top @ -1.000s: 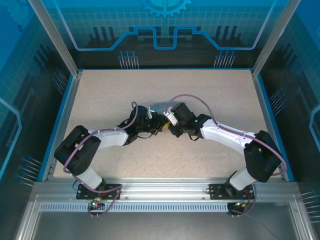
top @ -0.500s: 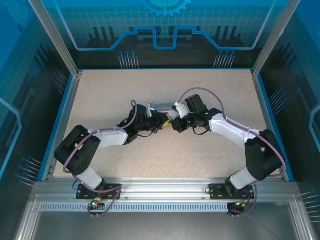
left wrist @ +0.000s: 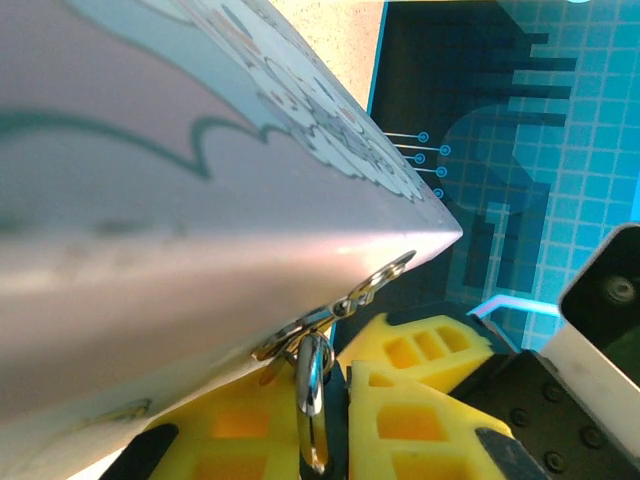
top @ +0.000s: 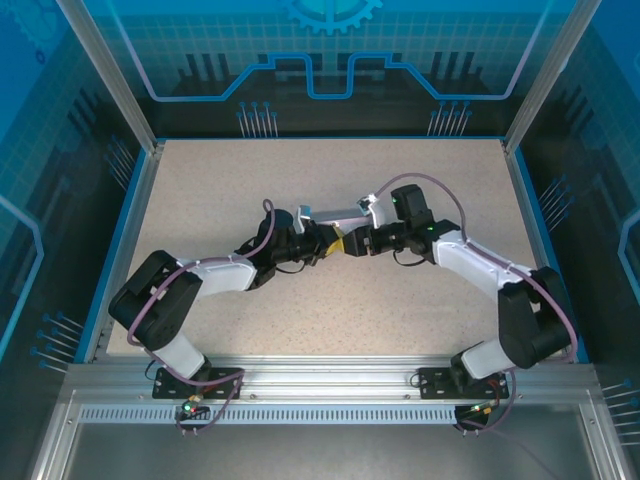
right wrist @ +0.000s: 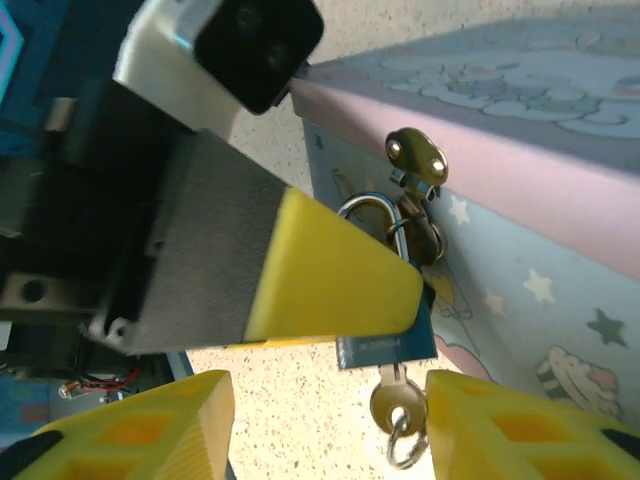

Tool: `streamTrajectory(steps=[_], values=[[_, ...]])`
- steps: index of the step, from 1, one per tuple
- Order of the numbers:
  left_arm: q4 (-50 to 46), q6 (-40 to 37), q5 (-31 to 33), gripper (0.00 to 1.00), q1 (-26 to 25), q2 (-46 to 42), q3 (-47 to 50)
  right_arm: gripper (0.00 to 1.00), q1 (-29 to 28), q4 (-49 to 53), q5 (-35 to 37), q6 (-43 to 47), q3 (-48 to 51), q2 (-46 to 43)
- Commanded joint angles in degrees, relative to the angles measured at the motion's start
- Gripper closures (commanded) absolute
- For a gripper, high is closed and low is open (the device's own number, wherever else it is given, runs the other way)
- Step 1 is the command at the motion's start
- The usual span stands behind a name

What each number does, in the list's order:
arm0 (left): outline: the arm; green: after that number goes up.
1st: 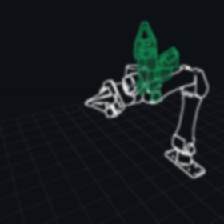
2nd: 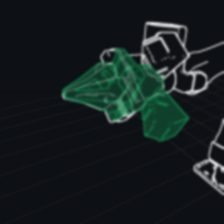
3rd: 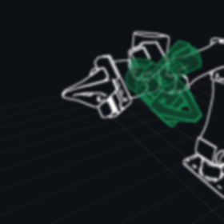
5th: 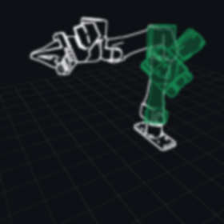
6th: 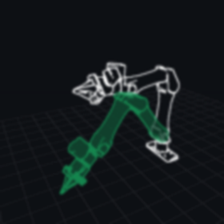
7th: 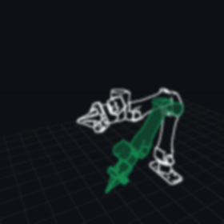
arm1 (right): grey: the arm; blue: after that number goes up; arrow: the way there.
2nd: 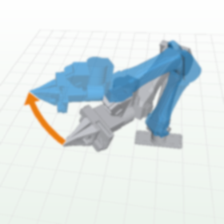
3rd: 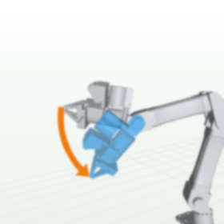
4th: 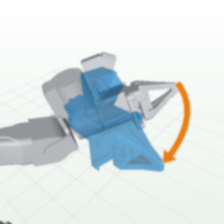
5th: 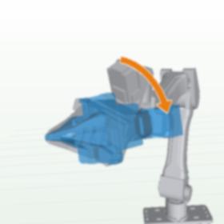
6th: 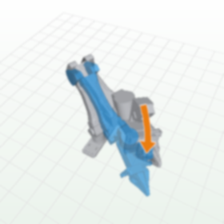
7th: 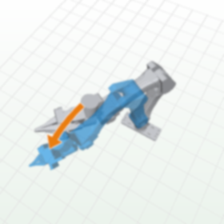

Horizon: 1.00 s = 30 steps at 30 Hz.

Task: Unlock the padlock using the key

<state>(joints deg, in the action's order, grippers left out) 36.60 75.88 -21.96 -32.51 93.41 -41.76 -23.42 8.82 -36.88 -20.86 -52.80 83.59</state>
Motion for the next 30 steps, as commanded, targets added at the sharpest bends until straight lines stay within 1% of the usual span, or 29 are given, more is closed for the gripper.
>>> streamTrajectory(steps=[1, 4, 9, 16, 21, 26, 27, 29, 30], values=[[-0.3, -0.94, -0.54, 1.0, 0.06, 1.34, 0.38, 0.44, 2.11, -3.02, -1.66, -2.27, 1.91, -4.68], [0.6, -0.78, -0.63, 1.0, 0.06, 1.43, 1.05, 0.39, 2.85, -3.8, -0.23, -3.94, 4.24, -6.67], [0.45, -2.29, -0.7, 1.0, 0.01, 1.26, 2.72, 0.39, 2.59, -7.76, 0.3, -8.06, 7.85, -5.8], [-3.42, -8.88, -1.42, 1.0, -0.02, 1.05, 4.47, 0.4, 1.12, -17.85, 4.35, -15.82, 14.32, -3.51], [-4.94, -13.66, -1.5, 1.0, -0.11, 2.81, 5.18, 0.4, 0.25, -21.98, 5.83, -18.94, 14.36, 0.27], [-4.38, -16.31, -1.81, 1.0, -0.18, 5.87, 5.2, 0.41, -1.27, -23.41, 7.42, -20.35, 12.18, 5.03], [-4.18, -16.54, -2.05, 0.94, -0.24, 6.32, 5.2, 0.41, -1.45, -23.39, 8.05, -20.59, 11.68, 5.91], [-4.16, -16.54, -2.16, 0.76, -0.25, 6.46, 5.37, 0.41, -1.63, -23.92, 8.6, -21.16, 11.12, 7.37], [-4.13, -16.66, -2.21, 0.69, -0.3, 6.06, 5.61, 0.41, -1.65, -23.98, 9.12, -21.44, 10.68, 7.97]])
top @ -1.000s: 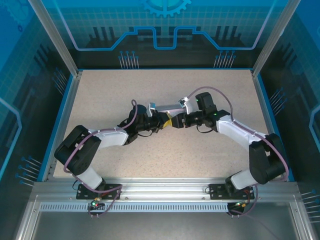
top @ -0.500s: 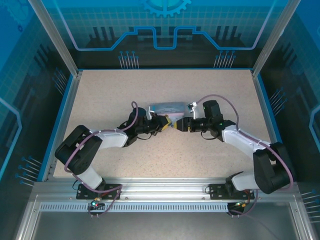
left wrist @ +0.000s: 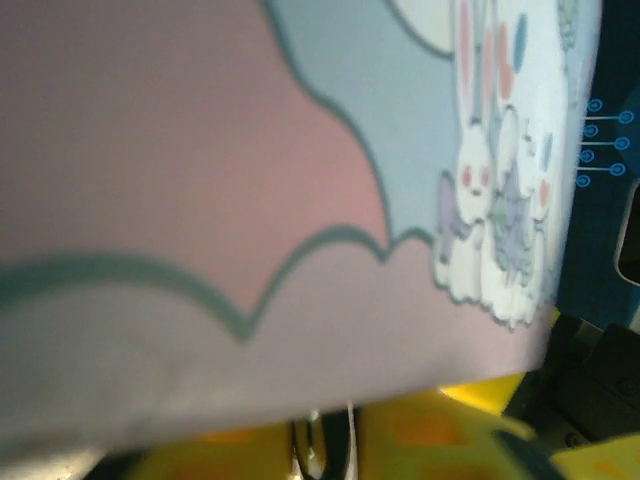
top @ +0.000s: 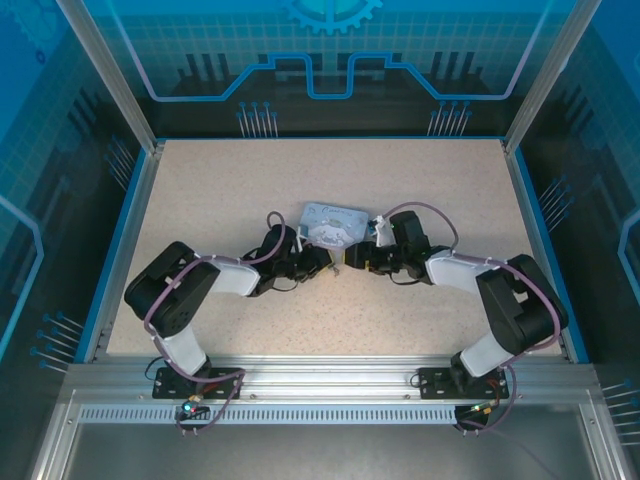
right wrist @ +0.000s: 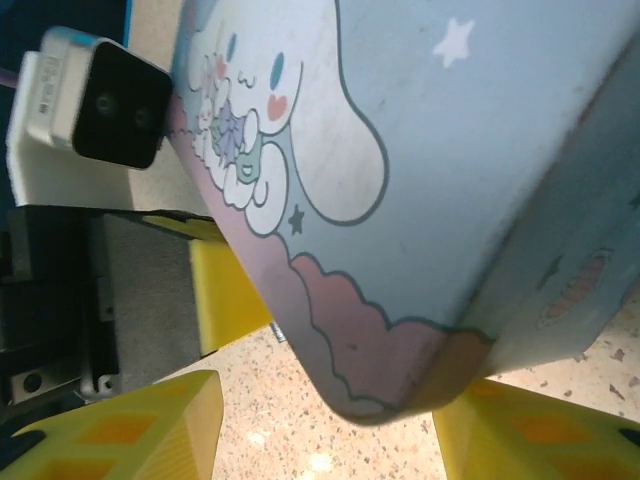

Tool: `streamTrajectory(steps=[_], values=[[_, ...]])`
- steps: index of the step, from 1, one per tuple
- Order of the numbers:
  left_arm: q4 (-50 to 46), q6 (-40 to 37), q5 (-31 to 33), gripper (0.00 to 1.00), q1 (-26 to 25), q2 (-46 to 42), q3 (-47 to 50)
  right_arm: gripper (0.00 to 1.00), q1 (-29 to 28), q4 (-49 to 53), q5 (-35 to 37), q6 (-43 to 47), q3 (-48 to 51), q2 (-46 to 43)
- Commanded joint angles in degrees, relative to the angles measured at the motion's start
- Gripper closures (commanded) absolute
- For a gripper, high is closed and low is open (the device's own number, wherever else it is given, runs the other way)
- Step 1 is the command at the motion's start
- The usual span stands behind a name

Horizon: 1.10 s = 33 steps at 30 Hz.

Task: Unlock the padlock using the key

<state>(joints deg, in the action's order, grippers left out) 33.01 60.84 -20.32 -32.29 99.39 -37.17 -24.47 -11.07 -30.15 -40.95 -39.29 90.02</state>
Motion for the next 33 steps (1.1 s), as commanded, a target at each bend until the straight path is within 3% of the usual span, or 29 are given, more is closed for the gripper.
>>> streamTrajectory(steps=[1, 4, 7, 14, 24, 33], values=[[-1.01, -1.89, -3.83, 0.61, -0.49, -0.59, 1.28, 0.41, -0.65, -4.09, 2.67, -1.48, -3.13, 2.03], [-4.88, -3.61, -3.03, 0.39, -0.49, -3.67, 1.48, 0.41, -0.58, -4.09, 3.5, -1.9, -4.41, 3.38], [-9.84, -5.94, -1.91, 0.23, -0.43, -7.84, 1.4, 0.42, -0.58, -4.07, 4.11, -2.16, -5.63, 4.67], [-18.98, -8.71, 1.36, 0.02, 0.08, -17.26, 1.57, 0.42, -0.32, -3.21, 5.1, -2.04, -8.5, 7.39], [-25.13, -9.25, 3.95, 0.01, 2.24, -23.41, -0.82, 0.42, 1.62, 0.41, 4.06, 0.17, -17.58, 11.61], [-27.38, -9.42, 5.28, 0.01, 4.76, -23.95, -3.25, 0.43, 1.46, 1.76, 5.92, 3.9, -7.99, 2.31]])
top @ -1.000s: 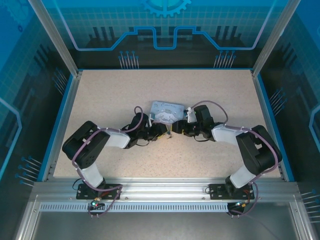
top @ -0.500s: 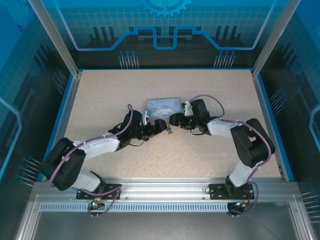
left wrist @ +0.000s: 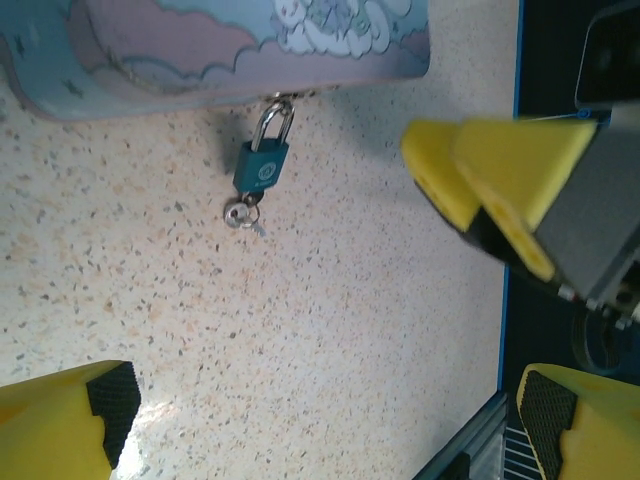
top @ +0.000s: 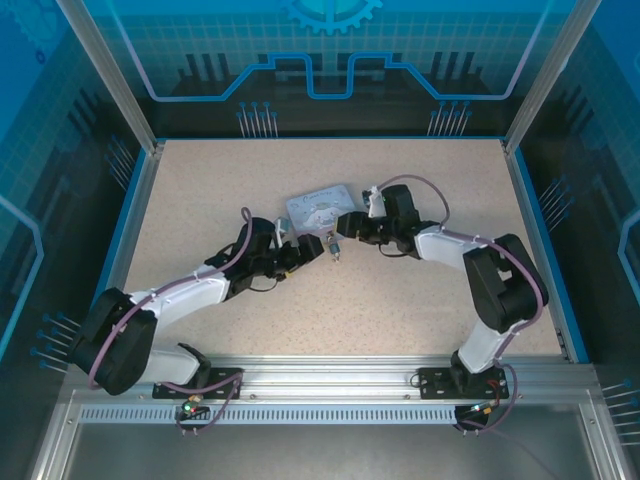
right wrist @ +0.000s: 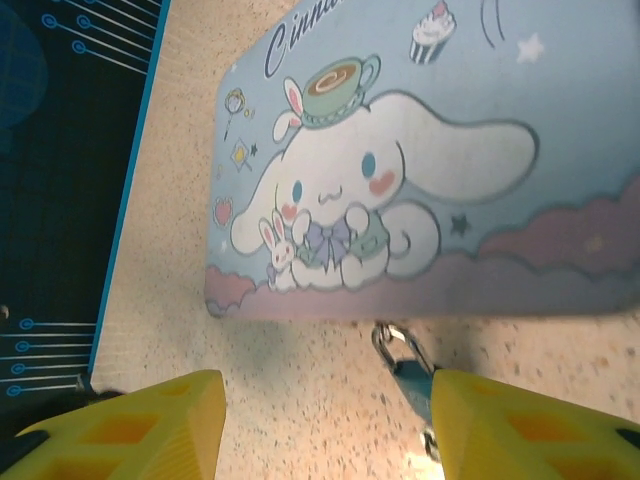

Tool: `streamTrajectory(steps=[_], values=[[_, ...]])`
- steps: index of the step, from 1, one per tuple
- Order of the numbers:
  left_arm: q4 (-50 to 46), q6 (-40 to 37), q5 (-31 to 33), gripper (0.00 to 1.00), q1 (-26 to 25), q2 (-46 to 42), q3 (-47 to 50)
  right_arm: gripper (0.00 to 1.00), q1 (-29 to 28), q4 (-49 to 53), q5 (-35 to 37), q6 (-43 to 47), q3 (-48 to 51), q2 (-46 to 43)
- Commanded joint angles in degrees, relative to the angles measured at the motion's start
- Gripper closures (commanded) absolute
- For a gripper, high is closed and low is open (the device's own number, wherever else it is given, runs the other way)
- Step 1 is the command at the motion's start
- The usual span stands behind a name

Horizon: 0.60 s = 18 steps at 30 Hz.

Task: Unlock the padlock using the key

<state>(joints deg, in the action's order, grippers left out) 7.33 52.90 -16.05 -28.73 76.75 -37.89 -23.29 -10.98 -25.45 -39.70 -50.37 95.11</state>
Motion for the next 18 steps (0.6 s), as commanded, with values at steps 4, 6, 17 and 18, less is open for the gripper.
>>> streamTrajectory(steps=[4, 6, 17, 18], values=[[-1.98, -1.71, 0.32, 0.01, 2.43, -0.86, -3.88, 0.44, 0.22, 1.1, 2.42, 4.05, 5.35, -1.78], [-2.6, -2.12, 0.19, 0.01, 2.78, -0.52, -4.78, 0.45, -0.07, 0.03, 2.3, 4.5, 5.63, -0.06], [-4.17, -2.72, -1.17, 0.01, 4.88, 0.24, -6.78, 0.48, -3.07, 0.77, 3.65, 10.29, 0.47, 7.83], [-4.17, -2.68, -1.24, 0.01, 4.99, 0.33, -6.78, 0.48, -3.23, 0.62, 3.59, 10.35, 0.34, 8.56]])
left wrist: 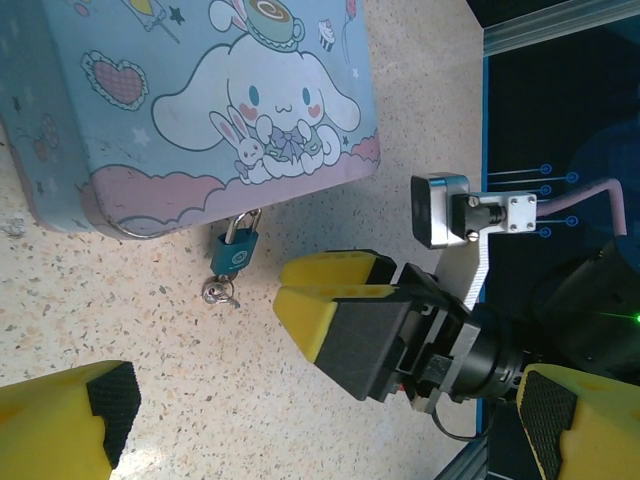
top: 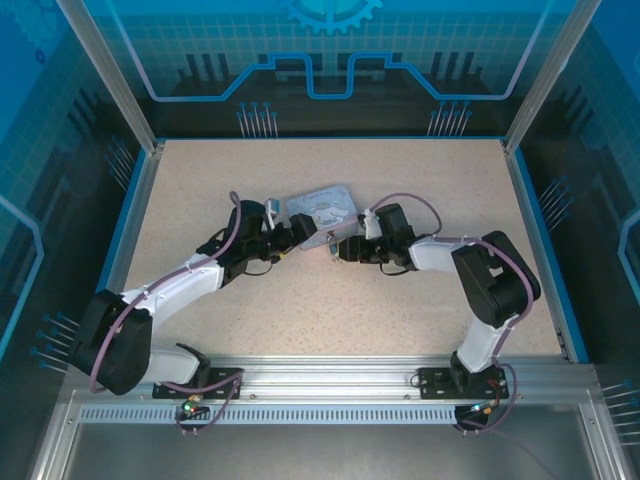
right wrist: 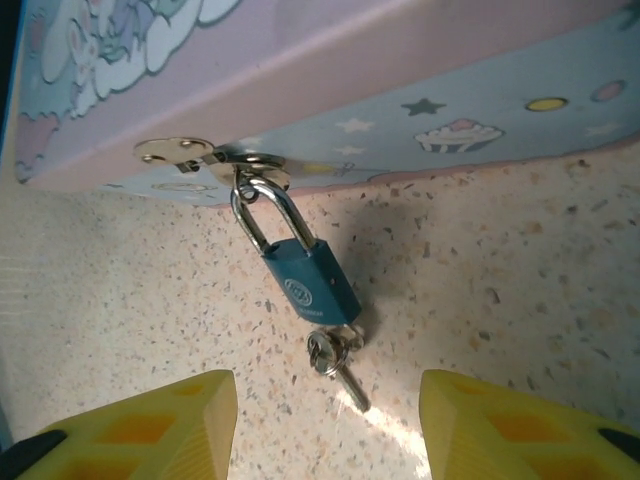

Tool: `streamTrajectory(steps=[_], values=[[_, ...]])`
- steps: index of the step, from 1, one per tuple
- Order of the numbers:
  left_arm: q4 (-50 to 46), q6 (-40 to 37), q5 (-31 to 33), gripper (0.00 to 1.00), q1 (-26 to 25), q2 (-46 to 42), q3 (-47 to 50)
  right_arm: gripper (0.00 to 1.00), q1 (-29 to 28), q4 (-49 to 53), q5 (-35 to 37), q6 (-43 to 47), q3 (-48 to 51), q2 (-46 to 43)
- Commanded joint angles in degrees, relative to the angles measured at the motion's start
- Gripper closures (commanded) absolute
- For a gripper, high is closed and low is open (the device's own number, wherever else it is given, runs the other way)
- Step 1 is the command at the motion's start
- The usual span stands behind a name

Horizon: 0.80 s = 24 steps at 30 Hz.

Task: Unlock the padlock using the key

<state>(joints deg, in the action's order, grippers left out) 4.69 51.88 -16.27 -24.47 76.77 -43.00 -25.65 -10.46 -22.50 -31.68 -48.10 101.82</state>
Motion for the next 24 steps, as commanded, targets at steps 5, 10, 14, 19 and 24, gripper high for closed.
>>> streamTrajectory(steps=[5, 10, 14, 19, 24], values=[[-1.17, -1.56, -1.63, 0.01, 1.43, 0.81, -1.76, 0.48, -1.92, -0.49, 0.27, 3.1, -4.92, 5.12], [-0.48, -1.18, -2.4, 0.01, 1.78, 1.58, -1.8, 0.51, -2.32, -1.84, -0.63, 2.75, -5.83, 7.27], [0.21, -0.99, -2.67, 0.01, 2.06, 1.97, -1.55, 0.56, -2.39, -2.37, -0.83, 2.68, -5.55, 7.6], [1.37, -0.54, -3.15, 0.01, 2.23, 2.68, -1.29, 0.65, -2.3, -2.64, -0.34, 2.5, -4.81, 7.34], [2.3, -0.04, -3.41, 0.01, 2.33, 3.27, -1.05, 0.73, -2.3, -2.52, -0.53, 2.35, -4.7, 7.56]])
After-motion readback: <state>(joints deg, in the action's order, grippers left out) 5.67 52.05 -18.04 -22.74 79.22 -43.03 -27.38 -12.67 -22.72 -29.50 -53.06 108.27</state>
